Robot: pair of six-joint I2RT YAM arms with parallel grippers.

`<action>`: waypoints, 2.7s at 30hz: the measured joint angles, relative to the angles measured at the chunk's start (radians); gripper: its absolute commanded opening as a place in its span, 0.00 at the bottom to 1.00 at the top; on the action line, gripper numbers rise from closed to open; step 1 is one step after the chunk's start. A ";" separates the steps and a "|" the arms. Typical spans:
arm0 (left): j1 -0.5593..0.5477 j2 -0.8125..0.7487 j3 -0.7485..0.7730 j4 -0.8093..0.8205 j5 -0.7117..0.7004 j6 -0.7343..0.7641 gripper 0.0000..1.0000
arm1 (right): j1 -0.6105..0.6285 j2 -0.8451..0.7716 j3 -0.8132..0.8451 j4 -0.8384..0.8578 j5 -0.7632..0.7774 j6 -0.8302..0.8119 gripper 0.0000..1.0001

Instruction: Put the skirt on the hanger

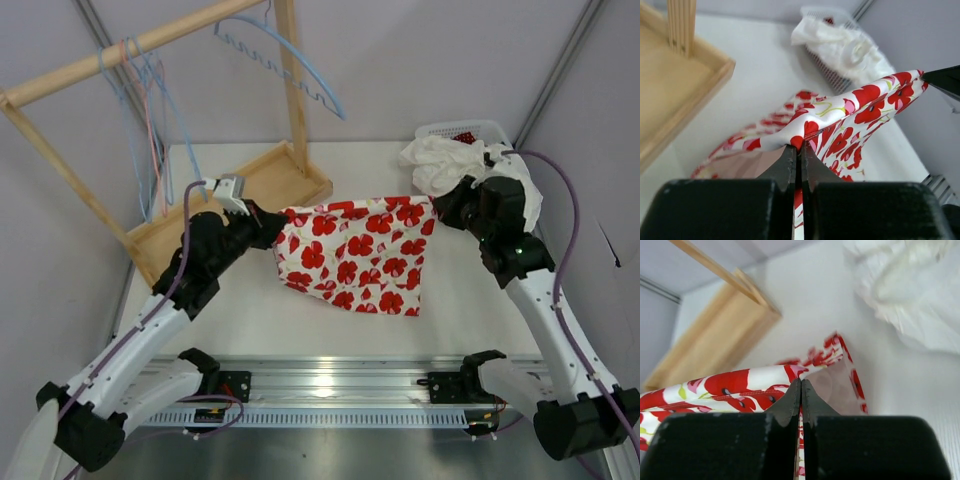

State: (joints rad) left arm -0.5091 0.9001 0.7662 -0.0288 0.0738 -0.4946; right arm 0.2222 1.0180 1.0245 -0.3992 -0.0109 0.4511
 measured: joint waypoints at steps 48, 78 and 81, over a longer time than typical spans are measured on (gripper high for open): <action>-0.007 0.195 0.375 -0.097 0.174 0.078 0.00 | -0.056 0.060 0.439 -0.259 -0.041 -0.077 0.00; -0.071 -0.115 0.411 -0.242 0.261 -0.015 0.00 | -0.145 -0.095 0.756 -0.491 -0.185 -0.088 0.00; -0.074 -0.132 0.431 -0.280 0.263 -0.068 0.00 | -0.143 -0.118 0.804 -0.553 -0.197 -0.087 0.00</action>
State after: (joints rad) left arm -0.5831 0.7681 1.1976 -0.3088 0.3367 -0.5621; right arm 0.0788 0.8997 1.8282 -0.9520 -0.2081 0.3645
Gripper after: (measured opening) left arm 0.025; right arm 0.011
